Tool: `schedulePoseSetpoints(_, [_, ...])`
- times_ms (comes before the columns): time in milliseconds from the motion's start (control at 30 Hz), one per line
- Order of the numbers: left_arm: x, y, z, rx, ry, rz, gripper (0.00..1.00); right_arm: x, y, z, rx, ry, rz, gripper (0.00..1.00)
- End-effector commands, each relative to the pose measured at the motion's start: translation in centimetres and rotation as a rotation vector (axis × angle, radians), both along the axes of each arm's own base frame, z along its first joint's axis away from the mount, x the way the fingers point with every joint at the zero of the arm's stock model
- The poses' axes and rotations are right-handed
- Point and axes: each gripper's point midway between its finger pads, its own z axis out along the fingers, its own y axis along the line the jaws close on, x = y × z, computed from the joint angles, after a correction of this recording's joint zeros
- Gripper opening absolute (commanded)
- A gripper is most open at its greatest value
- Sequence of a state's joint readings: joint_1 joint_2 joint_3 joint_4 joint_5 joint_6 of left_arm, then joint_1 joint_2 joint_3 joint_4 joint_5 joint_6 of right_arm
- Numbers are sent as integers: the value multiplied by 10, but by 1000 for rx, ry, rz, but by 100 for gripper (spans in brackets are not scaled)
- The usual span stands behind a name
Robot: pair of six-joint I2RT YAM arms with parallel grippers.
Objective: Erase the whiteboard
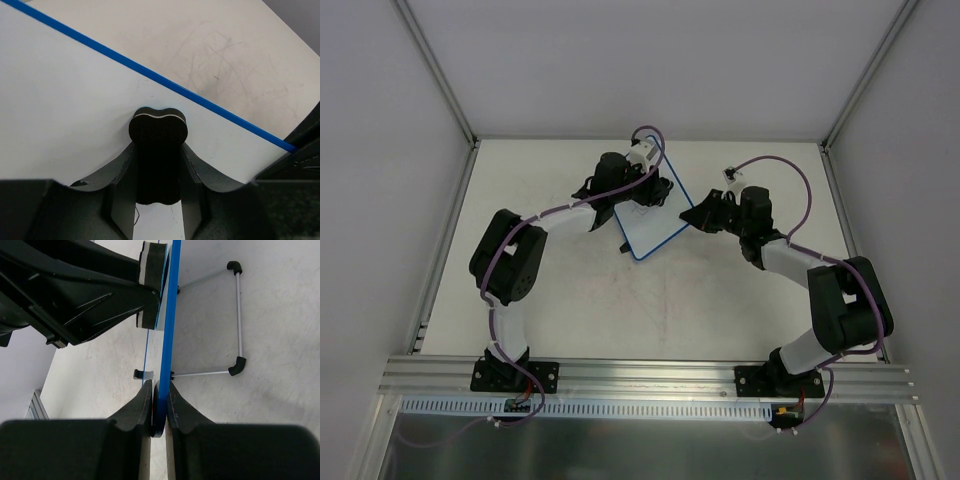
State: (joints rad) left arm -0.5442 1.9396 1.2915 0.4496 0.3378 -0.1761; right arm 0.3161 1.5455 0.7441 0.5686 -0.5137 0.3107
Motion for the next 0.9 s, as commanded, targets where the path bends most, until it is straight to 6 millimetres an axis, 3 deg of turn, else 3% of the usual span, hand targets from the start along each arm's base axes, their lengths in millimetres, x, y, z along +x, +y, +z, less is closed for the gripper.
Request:
schedulePoseSetpoints(0, [-57,-47,11,-30,-31,-251,0,-29,27,-9,-13,-17,198,0])
schedulePoseSetpoints(233, [-44,-43,1,12,-31,-180,0,-30,26,-9,-10,-15,199,0])
schedulePoseSetpoints(600, [10,11,-29,144,25,279,0,-31,26,-6,1,-20,200,0])
schedulePoseSetpoints(700, [17,27,-39,106,94,367,0,-31,26,-6,1,-22,199,0])
schedulePoseSetpoints(833, [19,39,-52,-26,240,342,0,-30,25,-3,7,-27,196,0])
schedulePoseSetpoints(867, [25,55,-65,-46,292,372,0,-31,25,-4,8,-26,197,0])
